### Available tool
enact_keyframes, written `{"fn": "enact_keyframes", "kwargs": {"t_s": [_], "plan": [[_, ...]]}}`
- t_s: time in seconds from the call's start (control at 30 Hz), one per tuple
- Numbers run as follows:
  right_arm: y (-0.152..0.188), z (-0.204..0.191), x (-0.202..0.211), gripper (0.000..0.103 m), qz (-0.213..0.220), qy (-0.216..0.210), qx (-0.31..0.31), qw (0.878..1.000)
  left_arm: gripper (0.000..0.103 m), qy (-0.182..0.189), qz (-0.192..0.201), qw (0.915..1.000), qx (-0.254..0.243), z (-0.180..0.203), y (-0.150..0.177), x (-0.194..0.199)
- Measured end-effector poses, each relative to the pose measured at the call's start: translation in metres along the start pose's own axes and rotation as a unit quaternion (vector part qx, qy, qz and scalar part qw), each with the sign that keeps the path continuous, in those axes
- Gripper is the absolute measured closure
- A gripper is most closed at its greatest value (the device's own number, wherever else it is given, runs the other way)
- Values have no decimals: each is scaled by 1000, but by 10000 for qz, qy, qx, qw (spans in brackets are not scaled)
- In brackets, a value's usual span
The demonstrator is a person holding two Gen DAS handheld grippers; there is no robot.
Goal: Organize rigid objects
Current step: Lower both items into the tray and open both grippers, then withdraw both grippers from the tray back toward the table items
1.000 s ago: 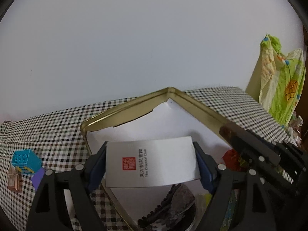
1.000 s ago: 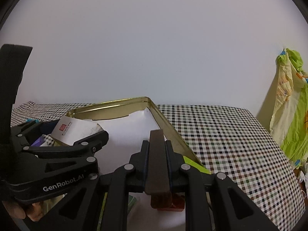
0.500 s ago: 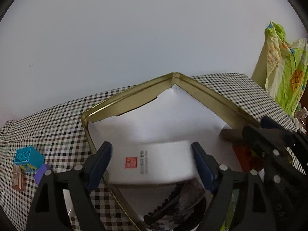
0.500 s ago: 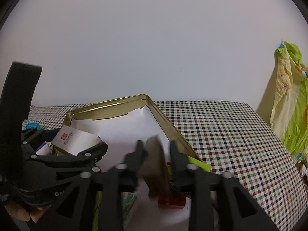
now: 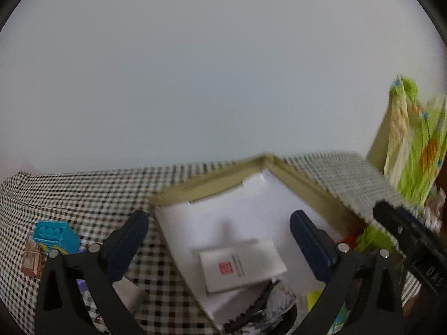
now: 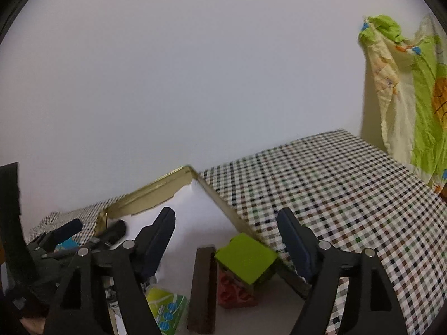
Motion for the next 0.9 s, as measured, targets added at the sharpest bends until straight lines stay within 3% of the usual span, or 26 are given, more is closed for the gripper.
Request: {"fn": "enact_keyframes", "kwargs": {"t_s": [0.2,0.37,0.5,0.73,0.9], "plan": [[-8,6,10,24,249,44,-169,9995,0,-638,688,9944,484,-51,-25,25],[-8,8,12,23,328,155,-141,9992,0,-894,619,9907,814,-82,-10,25],[-11,10,14,23,438,262,-147,9986,0,-1186,538,9887,737,-97,3,30],[-19,14,21,23,775,449,-126,9959,0,-1522,754,9843,474,-112,19,48],[-20,12,25,18,1039,702,117,9920,0,-1666,768,9825,329,-117,29,57]]}}
Point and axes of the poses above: each gripper's, at about its wrist camera, not at the fingertips, and x roughly against the way its jaws point, z to its right, y to its underside, the point moved 10 cm from there along -x, roughly the way its jaws point, and after that the axes turned 5 degrees about y, right-handed, at the moved point
